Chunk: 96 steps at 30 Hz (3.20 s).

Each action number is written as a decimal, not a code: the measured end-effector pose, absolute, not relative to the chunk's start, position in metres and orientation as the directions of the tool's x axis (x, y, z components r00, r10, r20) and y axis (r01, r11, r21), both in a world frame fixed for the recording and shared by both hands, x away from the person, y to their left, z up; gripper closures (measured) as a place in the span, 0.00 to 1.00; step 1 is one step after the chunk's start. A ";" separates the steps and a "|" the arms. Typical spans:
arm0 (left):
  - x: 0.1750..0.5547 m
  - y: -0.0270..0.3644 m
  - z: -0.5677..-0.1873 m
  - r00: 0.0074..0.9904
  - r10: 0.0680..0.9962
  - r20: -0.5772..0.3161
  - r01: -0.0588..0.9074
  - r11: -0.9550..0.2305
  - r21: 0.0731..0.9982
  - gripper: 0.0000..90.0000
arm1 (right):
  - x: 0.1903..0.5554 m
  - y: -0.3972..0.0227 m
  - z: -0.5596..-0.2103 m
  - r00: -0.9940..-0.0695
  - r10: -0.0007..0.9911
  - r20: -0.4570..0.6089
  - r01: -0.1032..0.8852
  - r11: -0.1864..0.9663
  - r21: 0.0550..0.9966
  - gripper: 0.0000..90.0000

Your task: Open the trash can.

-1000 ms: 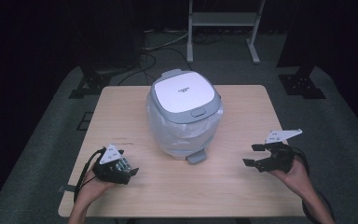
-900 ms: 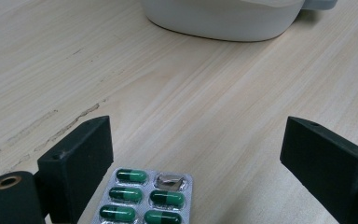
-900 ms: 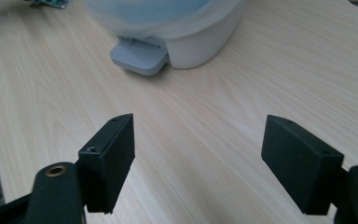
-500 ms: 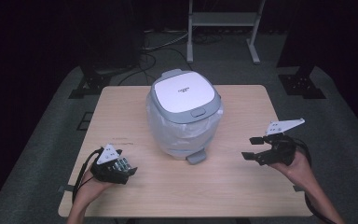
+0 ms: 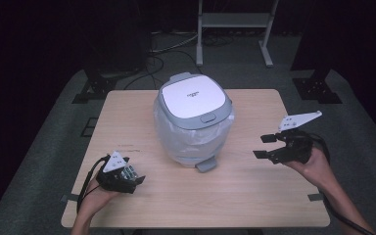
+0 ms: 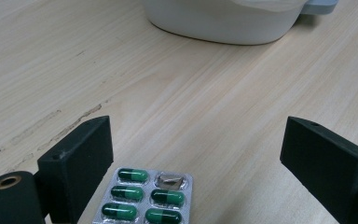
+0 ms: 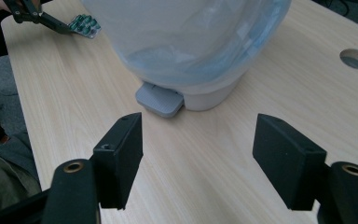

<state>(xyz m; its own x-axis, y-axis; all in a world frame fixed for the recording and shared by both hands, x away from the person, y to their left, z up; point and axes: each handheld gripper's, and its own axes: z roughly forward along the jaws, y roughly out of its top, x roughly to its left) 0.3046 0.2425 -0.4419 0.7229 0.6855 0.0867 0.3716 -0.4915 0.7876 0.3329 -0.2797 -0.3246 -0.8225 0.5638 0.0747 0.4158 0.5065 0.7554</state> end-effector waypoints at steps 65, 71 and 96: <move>0.304 0.248 -0.440 0.729 0.681 0.075 0.386 -0.498 0.777 0.03 | 0.379 -0.207 -0.205 -0.900 0.433 0.044 0.297 0.538 0.789 0.75; 0.304 0.249 -0.441 0.728 0.683 0.069 0.391 -0.495 0.776 0.03 | 0.387 -0.193 -0.206 -0.914 0.403 0.056 0.290 0.549 0.784 0.81; 0.303 0.255 -0.439 0.720 0.690 0.073 0.395 -0.494 0.774 0.03 | 0.403 -0.154 -0.225 -0.944 0.320 0.079 0.267 0.601 0.753 0.89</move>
<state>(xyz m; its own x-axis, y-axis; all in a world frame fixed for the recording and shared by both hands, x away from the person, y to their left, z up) 0.3025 0.2551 -0.4393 0.7205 0.6897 0.0725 0.3951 -0.4941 0.7744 0.4026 -0.1538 -0.2251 -0.9440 0.3203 0.0794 0.2673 0.6012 0.7530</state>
